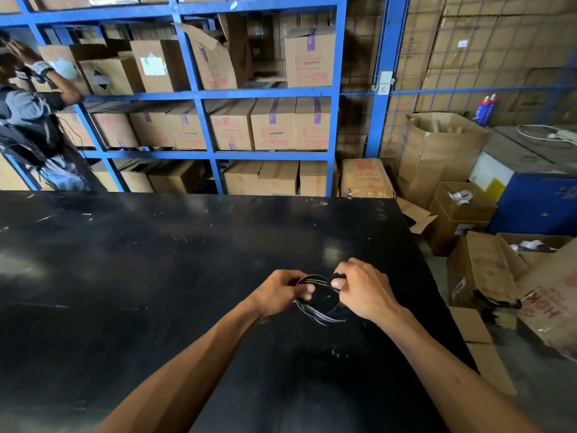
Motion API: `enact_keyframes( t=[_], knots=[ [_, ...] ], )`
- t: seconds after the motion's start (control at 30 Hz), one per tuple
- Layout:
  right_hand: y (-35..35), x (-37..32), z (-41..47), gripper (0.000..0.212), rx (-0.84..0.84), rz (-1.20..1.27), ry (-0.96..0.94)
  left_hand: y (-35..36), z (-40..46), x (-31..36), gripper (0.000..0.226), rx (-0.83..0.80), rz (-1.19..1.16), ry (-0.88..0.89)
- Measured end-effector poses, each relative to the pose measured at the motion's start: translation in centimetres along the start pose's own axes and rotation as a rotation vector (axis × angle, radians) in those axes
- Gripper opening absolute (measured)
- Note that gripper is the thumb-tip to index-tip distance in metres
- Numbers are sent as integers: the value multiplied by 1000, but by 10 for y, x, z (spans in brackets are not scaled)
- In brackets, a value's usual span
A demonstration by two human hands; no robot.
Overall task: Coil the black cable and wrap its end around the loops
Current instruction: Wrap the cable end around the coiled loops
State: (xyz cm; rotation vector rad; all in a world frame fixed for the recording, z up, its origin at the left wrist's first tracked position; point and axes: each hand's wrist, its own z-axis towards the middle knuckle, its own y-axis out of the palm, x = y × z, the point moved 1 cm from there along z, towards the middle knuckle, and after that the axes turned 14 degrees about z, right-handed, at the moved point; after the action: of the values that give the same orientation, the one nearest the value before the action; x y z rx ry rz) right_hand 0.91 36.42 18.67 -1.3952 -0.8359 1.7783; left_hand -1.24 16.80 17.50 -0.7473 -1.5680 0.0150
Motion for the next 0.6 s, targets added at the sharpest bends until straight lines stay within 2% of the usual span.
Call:
enact_keyframes(
  t=[0.07,0.1,0.17,0.23,0.27,0.33,0.47,0.53,0.6],
  knots=[
    [-7,14,6,20,-3,320,93,-4,-1,0,11,14,-148,-4],
    [-12,18,7,33,-47,551,190,-6,1,1,11,59,-230,-14],
    [-16,18,3,73,-206,968,390,-9,6,6,11,183,-332,-30],
    [-12,15,-1,95,-307,1137,418,-8,11,12,15,277,-348,-42],
    [-8,14,-3,96,-328,1190,411,-8,14,15,18,322,-346,-51],
    [-3,9,-5,86,-299,1324,446,-5,19,17,23,421,-335,-76],
    [5,1,-5,57,-90,1576,462,0,25,14,23,600,-211,-119],
    [6,-4,-3,62,22,1540,491,4,22,14,19,659,-48,-120],
    [5,-9,0,73,57,1398,521,9,18,16,16,702,125,-65]
  ],
)
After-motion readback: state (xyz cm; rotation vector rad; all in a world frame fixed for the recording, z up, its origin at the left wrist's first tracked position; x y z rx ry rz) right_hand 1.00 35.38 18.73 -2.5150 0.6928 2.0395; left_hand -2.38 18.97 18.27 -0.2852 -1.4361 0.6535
